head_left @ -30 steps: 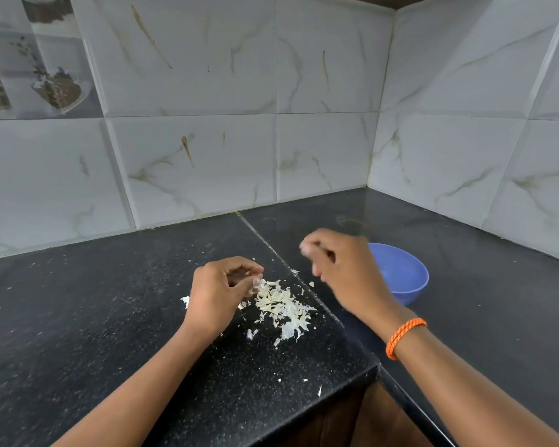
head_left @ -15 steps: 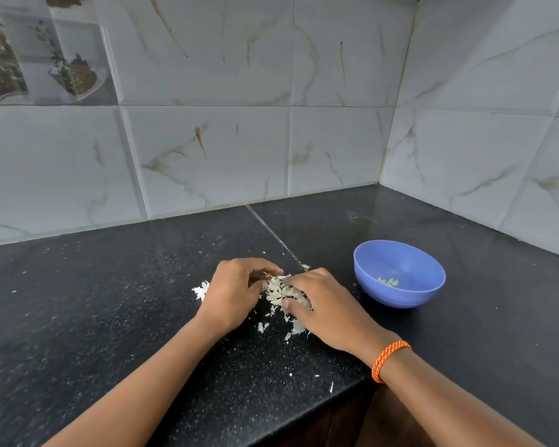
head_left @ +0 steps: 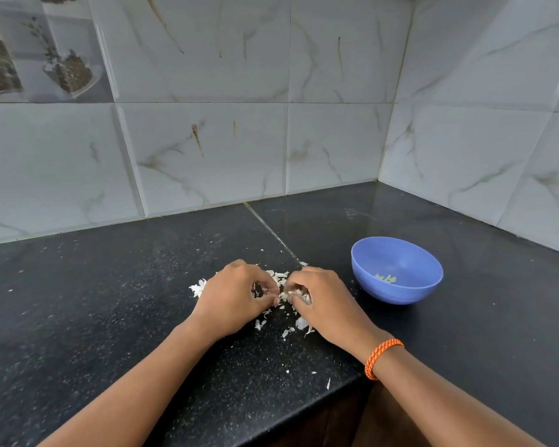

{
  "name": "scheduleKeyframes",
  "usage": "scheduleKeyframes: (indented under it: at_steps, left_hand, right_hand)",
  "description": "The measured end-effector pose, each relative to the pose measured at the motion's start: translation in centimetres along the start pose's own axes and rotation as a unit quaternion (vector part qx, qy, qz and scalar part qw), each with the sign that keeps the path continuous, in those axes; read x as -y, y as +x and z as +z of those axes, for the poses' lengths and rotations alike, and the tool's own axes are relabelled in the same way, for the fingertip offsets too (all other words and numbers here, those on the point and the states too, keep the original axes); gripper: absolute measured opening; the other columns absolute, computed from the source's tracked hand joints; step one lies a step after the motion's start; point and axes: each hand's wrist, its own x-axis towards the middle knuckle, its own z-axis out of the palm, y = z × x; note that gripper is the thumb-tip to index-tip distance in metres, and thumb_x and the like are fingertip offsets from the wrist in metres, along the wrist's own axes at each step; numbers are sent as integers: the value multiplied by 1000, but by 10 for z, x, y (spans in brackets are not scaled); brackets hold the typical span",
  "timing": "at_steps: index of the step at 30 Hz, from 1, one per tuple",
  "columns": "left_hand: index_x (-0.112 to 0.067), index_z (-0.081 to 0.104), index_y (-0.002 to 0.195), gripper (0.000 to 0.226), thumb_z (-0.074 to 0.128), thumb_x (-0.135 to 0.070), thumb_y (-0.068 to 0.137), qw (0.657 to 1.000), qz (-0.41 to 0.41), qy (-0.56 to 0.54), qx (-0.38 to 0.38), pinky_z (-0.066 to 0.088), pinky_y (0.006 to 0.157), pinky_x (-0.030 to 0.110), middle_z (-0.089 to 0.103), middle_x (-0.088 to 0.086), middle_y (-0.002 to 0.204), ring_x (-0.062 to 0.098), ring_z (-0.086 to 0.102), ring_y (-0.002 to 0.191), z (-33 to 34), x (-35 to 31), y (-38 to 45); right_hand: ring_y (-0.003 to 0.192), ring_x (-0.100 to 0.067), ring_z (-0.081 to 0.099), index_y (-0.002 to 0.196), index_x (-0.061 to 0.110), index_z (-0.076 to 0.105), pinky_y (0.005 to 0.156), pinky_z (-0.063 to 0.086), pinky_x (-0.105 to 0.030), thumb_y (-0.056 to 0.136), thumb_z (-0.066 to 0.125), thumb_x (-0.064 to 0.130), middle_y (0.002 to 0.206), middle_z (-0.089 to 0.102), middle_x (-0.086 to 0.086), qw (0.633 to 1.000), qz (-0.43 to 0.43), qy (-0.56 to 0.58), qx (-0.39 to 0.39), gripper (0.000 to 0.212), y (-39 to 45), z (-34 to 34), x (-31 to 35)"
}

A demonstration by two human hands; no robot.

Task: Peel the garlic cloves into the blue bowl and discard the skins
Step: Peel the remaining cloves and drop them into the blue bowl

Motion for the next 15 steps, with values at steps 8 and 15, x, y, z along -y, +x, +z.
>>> scheduleKeyframes:
  at_steps: [8, 15]
  left_hand:
    - [-32, 67, 101, 6, 68, -26, 104, 997, 74, 13, -23, 39, 77, 27, 63, -19, 101, 4, 48, 99, 4, -1, 0]
    - [-39, 71, 101, 10, 77, -32, 98, 994, 38, -41, -96, 51, 72, 30, 66, -16, 86, 1, 60, 83, -2, -1, 1]
  right_hand:
    - [88, -4, 75, 111, 21, 79, 80, 62, -24, 102, 68, 8, 99, 77, 13, 978, 27, 174, -107, 19, 2, -2, -6]
    - [101, -2, 72, 123, 23, 77, 89, 59, -27, 108, 56, 5, 114, 77, 13, 987, -5, 124, -104, 32, -2, -3, -7]
